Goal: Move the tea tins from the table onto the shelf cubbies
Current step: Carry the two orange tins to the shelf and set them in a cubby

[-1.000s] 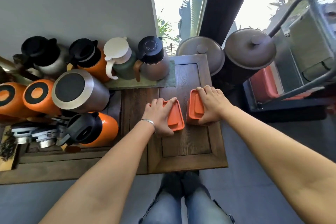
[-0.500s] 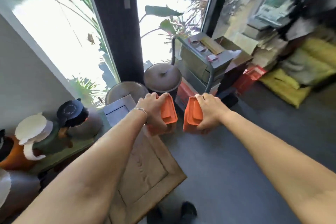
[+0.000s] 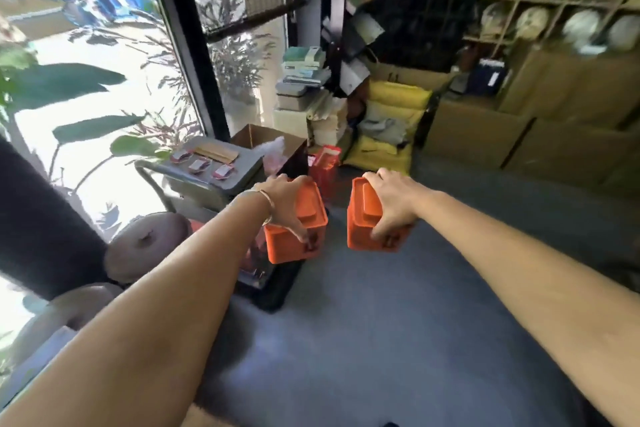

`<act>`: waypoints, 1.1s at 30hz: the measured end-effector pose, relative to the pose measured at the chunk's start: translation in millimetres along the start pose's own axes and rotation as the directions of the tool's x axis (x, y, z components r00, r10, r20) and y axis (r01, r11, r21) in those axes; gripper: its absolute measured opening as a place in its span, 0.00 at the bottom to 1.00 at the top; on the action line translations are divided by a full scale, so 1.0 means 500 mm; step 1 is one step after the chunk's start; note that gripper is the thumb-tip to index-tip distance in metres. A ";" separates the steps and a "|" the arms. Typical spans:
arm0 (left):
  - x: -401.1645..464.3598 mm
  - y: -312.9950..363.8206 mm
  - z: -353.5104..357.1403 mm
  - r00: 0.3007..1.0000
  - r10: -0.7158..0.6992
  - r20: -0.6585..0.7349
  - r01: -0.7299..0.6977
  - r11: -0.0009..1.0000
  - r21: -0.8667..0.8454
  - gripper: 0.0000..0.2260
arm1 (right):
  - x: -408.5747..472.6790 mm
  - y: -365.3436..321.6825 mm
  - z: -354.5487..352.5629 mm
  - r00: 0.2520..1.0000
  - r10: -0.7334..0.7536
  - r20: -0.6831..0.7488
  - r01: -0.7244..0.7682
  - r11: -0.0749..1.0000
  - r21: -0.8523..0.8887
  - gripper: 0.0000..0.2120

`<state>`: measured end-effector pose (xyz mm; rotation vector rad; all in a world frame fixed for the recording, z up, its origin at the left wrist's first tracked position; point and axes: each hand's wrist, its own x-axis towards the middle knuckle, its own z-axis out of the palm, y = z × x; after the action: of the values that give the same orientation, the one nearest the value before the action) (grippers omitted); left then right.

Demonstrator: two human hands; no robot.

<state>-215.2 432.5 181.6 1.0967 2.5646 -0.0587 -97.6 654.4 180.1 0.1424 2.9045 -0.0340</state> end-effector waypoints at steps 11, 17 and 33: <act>0.360 0.525 -0.235 0.964 0.259 -0.064 -0.248 0.959 0.137 0.55 | -0.154 0.579 -0.126 0.955 0.284 -0.083 -0.274 0.955 0.117 0.60; 0.525 0.750 -0.394 0.929 0.367 -0.057 -0.356 0.924 0.141 0.56 | -0.202 0.826 -0.226 0.914 0.396 -0.091 -0.377 0.909 0.177 0.58; 1.099 1.207 -0.851 0.776 0.628 0.052 -0.630 0.773 0.074 0.38 | -0.121 1.470 -0.551 0.753 0.649 -0.110 -0.578 0.732 0.360 0.41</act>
<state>-267.1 1309.2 457.0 1.9203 2.0498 -0.0145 -29.7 1389.5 453.3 1.2447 2.8816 -0.3757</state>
